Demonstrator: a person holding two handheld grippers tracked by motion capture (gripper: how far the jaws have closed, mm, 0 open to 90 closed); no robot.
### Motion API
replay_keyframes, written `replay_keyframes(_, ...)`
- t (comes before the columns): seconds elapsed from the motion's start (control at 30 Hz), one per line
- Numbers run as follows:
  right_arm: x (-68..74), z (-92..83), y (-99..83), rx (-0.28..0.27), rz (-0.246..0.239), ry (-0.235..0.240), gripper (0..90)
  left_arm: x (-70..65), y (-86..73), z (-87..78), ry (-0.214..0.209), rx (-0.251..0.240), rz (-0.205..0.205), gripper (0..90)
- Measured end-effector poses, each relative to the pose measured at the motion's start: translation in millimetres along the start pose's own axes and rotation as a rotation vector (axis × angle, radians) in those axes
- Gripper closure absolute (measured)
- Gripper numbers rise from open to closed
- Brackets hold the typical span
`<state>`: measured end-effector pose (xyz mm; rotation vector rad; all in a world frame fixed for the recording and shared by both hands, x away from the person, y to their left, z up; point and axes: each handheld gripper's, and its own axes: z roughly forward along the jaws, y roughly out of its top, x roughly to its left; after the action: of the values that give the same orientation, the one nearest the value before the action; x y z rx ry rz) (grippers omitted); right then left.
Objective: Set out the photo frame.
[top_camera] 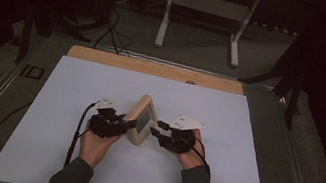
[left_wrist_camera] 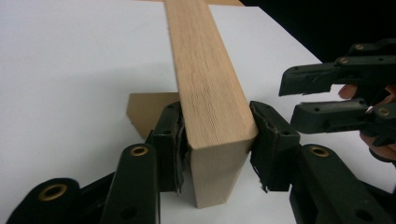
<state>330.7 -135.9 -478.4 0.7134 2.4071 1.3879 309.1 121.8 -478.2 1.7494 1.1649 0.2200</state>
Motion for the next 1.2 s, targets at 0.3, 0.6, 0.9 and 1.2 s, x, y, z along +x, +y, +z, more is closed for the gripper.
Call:
replay_keyframes(0.3, -2.2, -12.4, 7.4, -0.050, 0.002, -0.018, 61.1, -4.2, -0.9, 0.8, -0.004, -0.005, 0.024, 59.3)
replay_keyframes(0.6, -5.9, -24.2, 12.9, -0.093, 0.013, -0.041, 62.7, -10.6, -2.8, 2.7, -0.017, -0.014, 0.090, 59.9)
replay_keyframes(0.9, -6.4, -26.3, 14.0, -0.111, 0.017, -0.070, 74.7, -20.7, -5.4, 4.0, -0.013, -0.012, 0.181, 60.3)
replay_keyframes(1.2, -8.2, -31.8, 14.8, -0.144, 0.023, -0.099, 84.8, -28.1, -8.9, 4.0, -0.013, -0.012, 0.265, 60.4)
